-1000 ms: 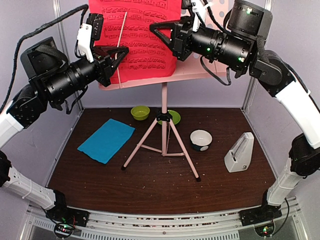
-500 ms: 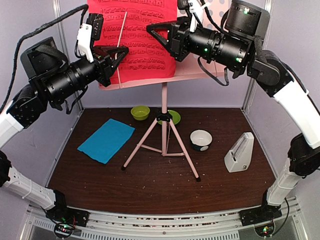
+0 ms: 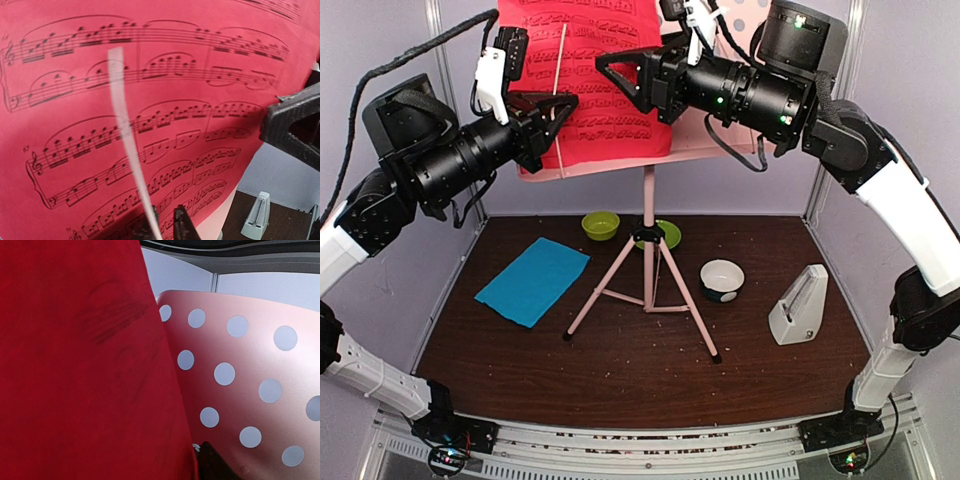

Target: Set up the instrument practice props

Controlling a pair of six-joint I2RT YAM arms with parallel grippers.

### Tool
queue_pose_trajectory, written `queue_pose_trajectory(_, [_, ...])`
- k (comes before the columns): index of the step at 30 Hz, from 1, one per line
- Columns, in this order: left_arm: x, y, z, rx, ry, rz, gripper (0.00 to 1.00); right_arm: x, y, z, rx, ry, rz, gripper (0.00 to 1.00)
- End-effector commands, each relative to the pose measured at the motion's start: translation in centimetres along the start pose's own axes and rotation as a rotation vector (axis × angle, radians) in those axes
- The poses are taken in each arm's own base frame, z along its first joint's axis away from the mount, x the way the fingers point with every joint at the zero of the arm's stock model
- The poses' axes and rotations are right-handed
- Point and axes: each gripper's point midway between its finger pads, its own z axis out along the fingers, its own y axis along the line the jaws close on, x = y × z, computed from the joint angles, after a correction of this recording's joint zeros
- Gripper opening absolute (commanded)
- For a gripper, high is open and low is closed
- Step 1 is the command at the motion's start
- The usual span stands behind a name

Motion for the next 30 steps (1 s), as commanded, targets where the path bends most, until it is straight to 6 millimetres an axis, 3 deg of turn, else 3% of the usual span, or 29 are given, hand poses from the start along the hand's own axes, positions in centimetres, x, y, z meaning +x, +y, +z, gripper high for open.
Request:
queue_pose_trajectory(1, [0.0,-0.1,0.5,-0.011,-0.003,0.016,0.19,-1.6,-0.3,-0.8,0.019,-0.040,-0.004,0.55])
queue_pose_trajectory(4, [-0.1,-0.1,0.5,-0.011,-0.001,0.017,0.28,-1.7,-0.9,-1.1,0.049,-0.039,-0.013,0.70])
queue_pose_trajectory(12, [-0.4,0.2,0.1,-0.013,0.000,0.015,0.44,-1.8,-2.2,-1.8,0.116,-0.029,-0.024,0.99])
queue_pose_trajectory(15, [-0.7,0.7,-0.5,-0.027,0.001,0.010,0.57,-1.9,-2.7,-2.4,0.145,-0.027,-0.034,1.00])
queue_pose_trajectory(18, [-0.5,1.4,-1.3,-0.047,0.015,0.013,0.77,-2.2,-3.4,-3.1,0.176,-0.026,-0.041,1.00])
queue_pose_trajectory(23, [0.3,2.6,-3.0,-0.085,0.053,0.004,0.94,-2.9,-4.4,-4.7,0.215,-0.041,-0.038,1.00])
queue_pose_trajectory(30, [0.3,3.8,-6.1,-0.092,0.045,-0.055,0.98,-3.1,-4.6,-6.3,0.223,-0.046,-0.025,1.00])
